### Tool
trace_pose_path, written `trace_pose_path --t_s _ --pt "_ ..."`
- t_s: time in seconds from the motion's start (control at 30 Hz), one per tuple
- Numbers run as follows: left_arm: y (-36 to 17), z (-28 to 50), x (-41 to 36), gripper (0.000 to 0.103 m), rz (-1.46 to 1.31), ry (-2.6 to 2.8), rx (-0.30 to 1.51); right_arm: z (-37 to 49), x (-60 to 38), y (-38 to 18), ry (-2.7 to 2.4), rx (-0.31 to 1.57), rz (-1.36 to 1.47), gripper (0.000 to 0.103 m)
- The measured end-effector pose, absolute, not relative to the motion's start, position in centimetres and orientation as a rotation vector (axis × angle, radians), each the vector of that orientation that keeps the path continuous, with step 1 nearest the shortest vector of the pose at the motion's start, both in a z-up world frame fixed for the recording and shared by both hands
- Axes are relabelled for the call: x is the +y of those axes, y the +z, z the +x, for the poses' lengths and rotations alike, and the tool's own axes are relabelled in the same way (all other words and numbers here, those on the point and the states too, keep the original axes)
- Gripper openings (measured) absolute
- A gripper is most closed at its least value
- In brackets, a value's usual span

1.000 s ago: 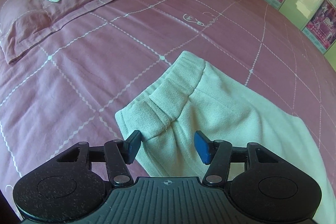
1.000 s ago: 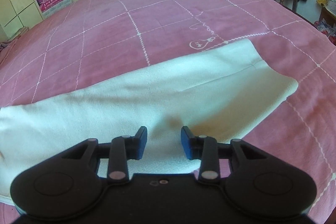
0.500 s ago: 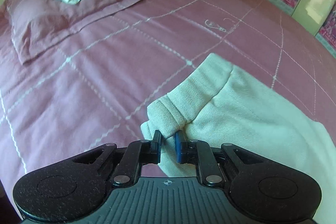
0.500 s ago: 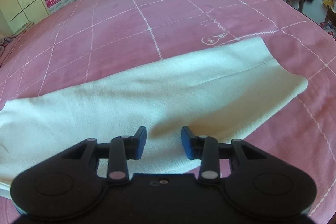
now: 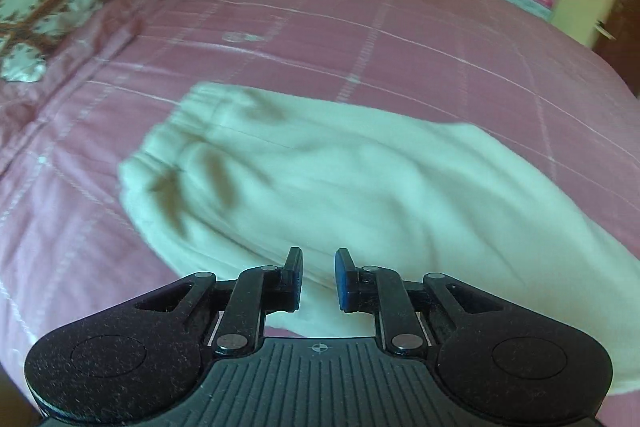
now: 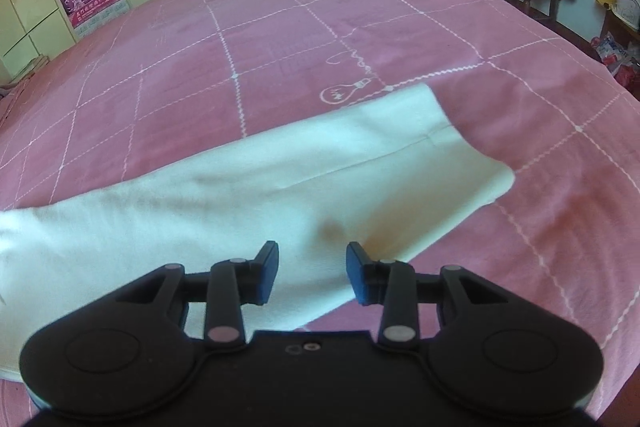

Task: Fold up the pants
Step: 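Grasp the leg hem corner with the right tool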

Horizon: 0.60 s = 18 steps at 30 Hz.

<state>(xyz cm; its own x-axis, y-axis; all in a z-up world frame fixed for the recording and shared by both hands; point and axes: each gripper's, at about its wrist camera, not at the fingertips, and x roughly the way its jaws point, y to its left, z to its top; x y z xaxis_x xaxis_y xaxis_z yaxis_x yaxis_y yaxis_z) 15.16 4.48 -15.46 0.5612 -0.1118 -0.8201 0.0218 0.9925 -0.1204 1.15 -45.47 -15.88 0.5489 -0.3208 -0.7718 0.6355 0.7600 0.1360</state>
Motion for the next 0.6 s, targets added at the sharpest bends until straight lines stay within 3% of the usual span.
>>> trace_pose_path --t_s 0.33,0.5,0.6 --pt "-17.5 10.7 -18.4 0.017 0.042 -0.486 1.063 -5.1 -53.4 -15.8 -0.720 0.750 0.659 0.038" --pt "-18.8 9.2 -22.3 0.018 0.149 -0.494 1.049 -4.8 -56.0 -17.8 -0.704 0.723 0.798 0.038" --pt "-18.6 9.0 -22.0 0.020 0.126 -0.493 1.049 -4.1 -56.8 -18.8 -0.673 0.689 0.860 0.031"
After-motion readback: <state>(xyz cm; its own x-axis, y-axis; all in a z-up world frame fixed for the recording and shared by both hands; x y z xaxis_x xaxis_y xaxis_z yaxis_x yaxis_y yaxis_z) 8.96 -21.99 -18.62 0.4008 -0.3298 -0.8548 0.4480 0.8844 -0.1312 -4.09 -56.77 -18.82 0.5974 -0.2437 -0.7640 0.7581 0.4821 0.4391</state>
